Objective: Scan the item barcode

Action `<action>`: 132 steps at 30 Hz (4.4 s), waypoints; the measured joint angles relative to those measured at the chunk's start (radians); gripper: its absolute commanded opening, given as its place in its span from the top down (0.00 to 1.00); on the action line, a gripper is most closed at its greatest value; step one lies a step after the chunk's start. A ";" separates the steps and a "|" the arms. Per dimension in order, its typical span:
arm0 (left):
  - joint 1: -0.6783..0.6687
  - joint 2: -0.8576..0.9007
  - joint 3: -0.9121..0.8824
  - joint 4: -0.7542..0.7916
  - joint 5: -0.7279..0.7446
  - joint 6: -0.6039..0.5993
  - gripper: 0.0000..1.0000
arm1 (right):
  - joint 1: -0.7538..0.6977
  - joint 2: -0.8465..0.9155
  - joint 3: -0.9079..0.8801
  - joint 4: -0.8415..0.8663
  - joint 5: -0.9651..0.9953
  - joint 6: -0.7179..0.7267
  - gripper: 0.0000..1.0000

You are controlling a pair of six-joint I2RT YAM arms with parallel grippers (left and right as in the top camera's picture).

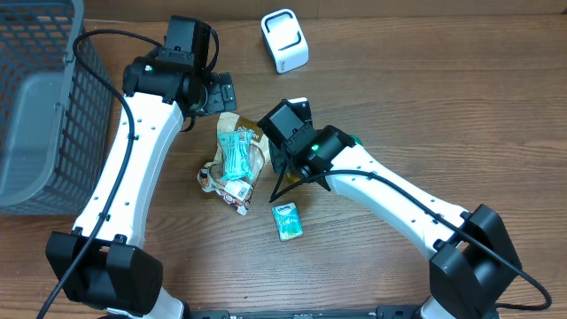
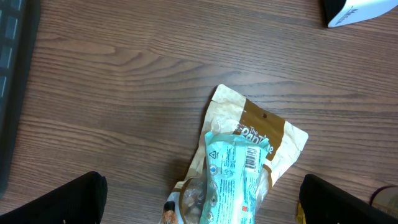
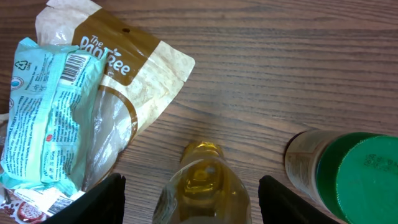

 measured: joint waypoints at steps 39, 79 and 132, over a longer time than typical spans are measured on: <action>0.000 0.000 0.000 0.000 0.000 0.000 0.00 | -0.057 -0.104 -0.047 -0.012 -0.098 0.020 0.94; 0.000 0.000 0.000 0.000 0.000 0.000 0.00 | -0.654 -0.545 -0.023 -0.420 -1.051 -0.378 0.96; 0.000 0.000 0.000 0.000 0.000 0.000 0.00 | -0.654 -0.545 -0.033 -0.465 -1.098 -0.440 0.96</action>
